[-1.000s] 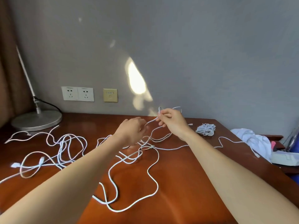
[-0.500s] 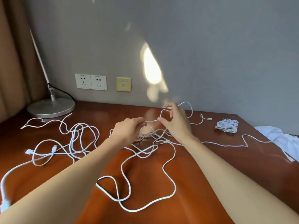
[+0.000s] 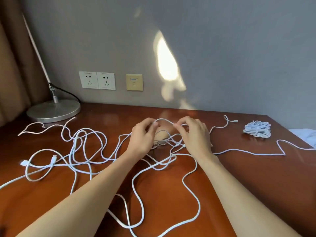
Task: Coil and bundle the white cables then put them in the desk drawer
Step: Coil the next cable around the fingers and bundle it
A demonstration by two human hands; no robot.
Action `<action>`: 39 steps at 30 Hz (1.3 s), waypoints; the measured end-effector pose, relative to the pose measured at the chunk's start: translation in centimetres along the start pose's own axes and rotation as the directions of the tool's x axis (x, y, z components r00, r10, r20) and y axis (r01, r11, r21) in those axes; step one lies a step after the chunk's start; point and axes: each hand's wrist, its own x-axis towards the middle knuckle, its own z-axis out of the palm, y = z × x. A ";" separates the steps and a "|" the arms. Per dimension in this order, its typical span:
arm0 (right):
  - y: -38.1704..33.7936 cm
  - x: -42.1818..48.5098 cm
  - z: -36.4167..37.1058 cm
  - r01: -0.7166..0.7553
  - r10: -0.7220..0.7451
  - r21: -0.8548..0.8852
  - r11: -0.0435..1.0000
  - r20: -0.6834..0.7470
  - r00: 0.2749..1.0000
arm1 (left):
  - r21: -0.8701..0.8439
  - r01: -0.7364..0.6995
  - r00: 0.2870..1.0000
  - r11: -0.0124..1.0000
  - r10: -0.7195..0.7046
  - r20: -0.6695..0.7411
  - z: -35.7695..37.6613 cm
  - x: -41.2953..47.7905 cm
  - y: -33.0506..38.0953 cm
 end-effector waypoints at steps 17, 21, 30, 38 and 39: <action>-1.3 -1.1 -1.7 0.042 -0.066 0.296 0.954 0.070 0.995 | -0.611 0.435 0.890 0.661 -0.215 0.401 -0.3 -1.2 1.6; -2.1 -1.5 -2.3 -0.025 -0.017 0.326 0.945 0.128 0.992 | -0.765 0.488 0.873 0.421 -0.222 0.434 -0.6 -1.2 1.7; -2.3 -2.0 -2.4 -0.216 0.076 0.365 0.906 0.363 0.929 | -0.922 0.387 0.874 0.009 -0.321 0.364 -2.3 -0.6 1.4; -2.8 -2.3 -2.3 -0.335 0.126 0.446 0.830 0.434 0.892 | -0.929 0.370 0.858 -0.003 -0.382 0.343 -2.2 -0.5 1.7; -2.8 -2.2 -2.2 -0.357 0.141 0.474 0.805 0.433 0.891 | -0.928 0.373 0.855 -0.012 -0.383 0.349 -2.2 -0.6 1.8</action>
